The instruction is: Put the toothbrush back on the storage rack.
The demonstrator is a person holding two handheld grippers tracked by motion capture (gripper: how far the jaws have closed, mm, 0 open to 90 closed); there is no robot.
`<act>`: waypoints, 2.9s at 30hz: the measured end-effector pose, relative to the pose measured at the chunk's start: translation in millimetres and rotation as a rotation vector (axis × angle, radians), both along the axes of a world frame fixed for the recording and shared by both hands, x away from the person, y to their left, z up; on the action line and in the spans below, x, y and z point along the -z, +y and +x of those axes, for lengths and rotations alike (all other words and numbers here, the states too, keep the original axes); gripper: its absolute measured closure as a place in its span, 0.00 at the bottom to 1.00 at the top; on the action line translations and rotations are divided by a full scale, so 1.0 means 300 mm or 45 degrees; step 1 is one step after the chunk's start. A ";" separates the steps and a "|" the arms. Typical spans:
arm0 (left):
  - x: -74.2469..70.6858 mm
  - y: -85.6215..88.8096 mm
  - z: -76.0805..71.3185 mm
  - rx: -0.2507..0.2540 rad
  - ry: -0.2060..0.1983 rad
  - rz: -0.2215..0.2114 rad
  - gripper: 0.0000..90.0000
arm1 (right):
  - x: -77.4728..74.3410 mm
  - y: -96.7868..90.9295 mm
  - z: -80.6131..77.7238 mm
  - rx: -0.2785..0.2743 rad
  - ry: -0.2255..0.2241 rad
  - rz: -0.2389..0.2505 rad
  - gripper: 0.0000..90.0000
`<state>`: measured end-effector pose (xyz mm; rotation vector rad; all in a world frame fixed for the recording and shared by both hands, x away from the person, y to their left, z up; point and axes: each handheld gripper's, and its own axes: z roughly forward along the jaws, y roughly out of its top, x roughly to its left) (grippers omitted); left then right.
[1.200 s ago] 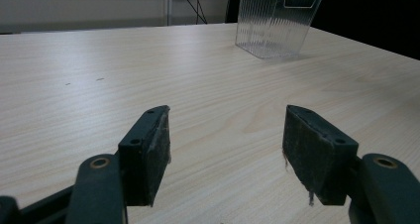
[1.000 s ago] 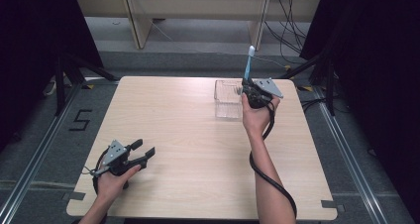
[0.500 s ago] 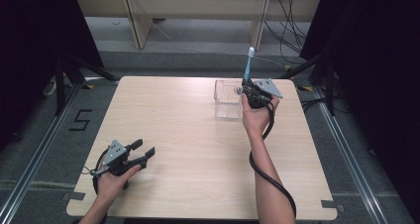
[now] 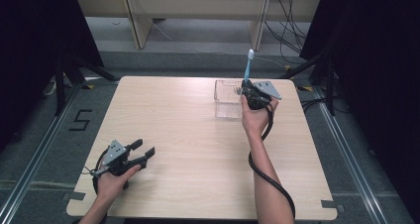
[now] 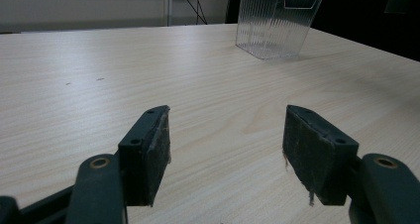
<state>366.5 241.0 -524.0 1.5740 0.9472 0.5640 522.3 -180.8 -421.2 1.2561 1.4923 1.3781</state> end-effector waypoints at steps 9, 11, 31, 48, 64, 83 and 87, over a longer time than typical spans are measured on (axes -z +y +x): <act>0.000 0.001 0.000 0.001 0.001 -0.001 0.38 | 0.015 -0.003 0.005 0.001 0.001 -0.013 0.88; 0.000 0.001 0.000 0.000 0.001 -0.003 0.38 | 0.018 -0.001 0.004 0.004 0.012 -0.006 0.88; 0.000 0.001 0.000 -0.001 0.002 -0.005 0.38 | 0.056 0.000 0.003 0.020 -0.003 -0.007 0.87; -0.003 0.003 -0.003 -0.008 0.013 0.011 0.38 | 0.077 0.000 -0.004 0.021 -0.003 -0.028 0.87; 0.000 0.001 0.001 -0.002 0.005 -0.005 0.38 | 0.097 0.004 -0.017 0.030 0.019 -0.034 0.87; 0.000 0.000 0.001 -0.002 0.009 -0.005 0.38 | 0.121 0.005 -0.026 0.031 0.032 -0.060 0.87; 0.000 0.000 0.001 -0.003 0.009 -0.006 0.38 | 0.124 0.006 -0.026 0.021 0.046 -0.066 0.87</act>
